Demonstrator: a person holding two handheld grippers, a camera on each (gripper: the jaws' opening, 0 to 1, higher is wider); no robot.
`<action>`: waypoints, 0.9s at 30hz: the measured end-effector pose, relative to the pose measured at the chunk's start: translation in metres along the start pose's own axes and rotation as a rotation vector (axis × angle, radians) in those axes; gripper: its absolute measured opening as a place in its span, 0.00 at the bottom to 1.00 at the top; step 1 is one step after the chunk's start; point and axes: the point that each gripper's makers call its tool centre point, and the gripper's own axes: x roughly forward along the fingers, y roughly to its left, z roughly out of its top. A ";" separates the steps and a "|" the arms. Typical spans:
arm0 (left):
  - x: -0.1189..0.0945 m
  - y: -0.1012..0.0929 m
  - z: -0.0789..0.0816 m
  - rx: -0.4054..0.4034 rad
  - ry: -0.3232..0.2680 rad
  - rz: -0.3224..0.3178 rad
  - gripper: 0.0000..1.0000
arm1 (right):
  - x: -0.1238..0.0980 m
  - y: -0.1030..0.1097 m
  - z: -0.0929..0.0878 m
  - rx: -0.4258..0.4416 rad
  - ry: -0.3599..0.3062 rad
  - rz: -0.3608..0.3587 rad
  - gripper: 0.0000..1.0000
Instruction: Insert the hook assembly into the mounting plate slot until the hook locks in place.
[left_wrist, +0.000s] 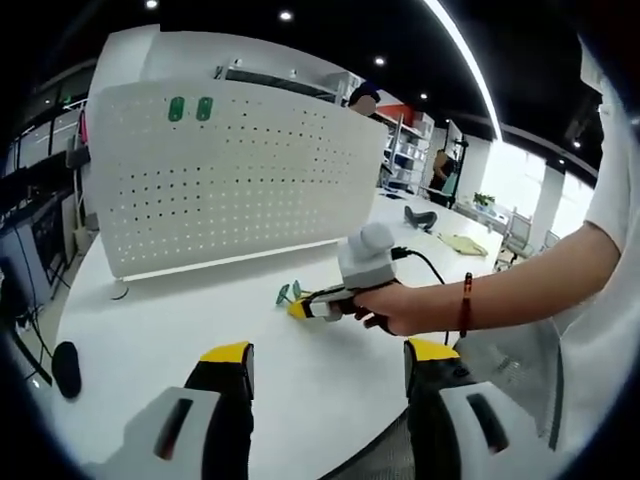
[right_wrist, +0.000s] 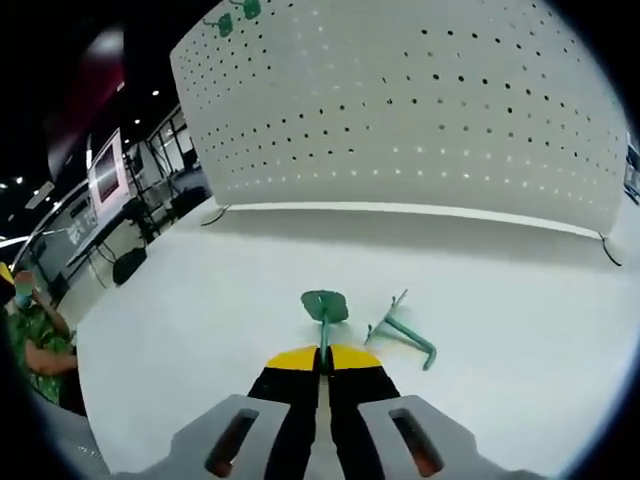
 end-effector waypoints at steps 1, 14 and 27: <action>0.000 0.000 0.000 -0.002 -0.003 0.003 0.62 | -0.001 0.000 0.001 0.002 -0.005 0.003 0.01; -0.010 -0.008 0.001 -0.011 -0.031 0.033 0.62 | -0.018 0.013 0.014 -0.005 -0.043 0.041 0.01; -0.007 -0.013 0.007 -0.019 -0.071 0.021 0.61 | -0.054 0.023 0.020 -0.084 -0.074 0.048 0.01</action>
